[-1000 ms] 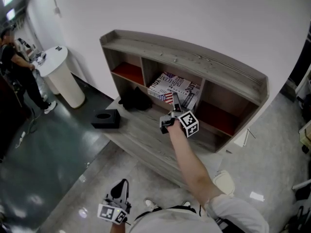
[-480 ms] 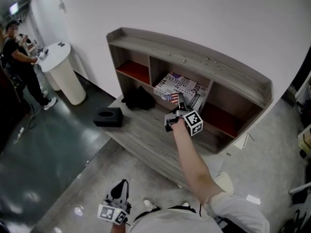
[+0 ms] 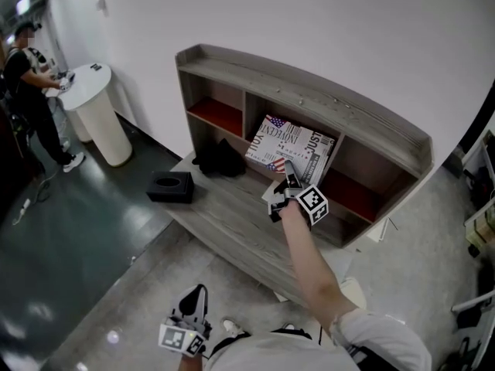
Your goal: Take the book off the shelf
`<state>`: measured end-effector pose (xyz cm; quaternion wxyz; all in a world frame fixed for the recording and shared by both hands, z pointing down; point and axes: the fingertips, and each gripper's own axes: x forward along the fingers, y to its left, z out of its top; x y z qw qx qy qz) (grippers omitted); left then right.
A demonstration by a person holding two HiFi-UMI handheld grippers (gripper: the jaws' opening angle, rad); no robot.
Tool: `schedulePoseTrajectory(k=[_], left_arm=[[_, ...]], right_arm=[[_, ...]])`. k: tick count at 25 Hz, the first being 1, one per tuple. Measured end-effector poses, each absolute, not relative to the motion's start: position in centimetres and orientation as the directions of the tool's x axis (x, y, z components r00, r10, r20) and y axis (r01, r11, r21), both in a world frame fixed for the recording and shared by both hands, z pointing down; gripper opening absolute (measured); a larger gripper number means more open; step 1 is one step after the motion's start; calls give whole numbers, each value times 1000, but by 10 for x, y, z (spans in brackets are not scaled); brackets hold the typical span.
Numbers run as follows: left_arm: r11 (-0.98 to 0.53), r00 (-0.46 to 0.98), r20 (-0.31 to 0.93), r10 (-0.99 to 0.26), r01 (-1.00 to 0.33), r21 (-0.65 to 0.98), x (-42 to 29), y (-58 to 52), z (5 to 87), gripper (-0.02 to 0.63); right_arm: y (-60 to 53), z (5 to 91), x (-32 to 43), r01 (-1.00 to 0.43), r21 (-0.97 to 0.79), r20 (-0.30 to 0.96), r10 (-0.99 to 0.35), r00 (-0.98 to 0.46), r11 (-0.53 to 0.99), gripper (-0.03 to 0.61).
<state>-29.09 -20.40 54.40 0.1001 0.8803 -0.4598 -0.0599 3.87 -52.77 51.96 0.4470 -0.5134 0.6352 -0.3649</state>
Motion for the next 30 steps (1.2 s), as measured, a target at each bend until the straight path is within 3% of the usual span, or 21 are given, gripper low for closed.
schedulePoseTrajectory(k=[19, 30], left_arm=[[-550, 559, -18, -829, -809, 207, -293, -183, 541, 17], [-530, 536, -23, -844, -827, 186, -278, -163, 536, 17]], right_arm=[[-490, 517, 28, -258, -902, -302, -932, -199, 347, 176], [-465, 506, 25, -330, -854, -305, -902, -307, 401, 175]])
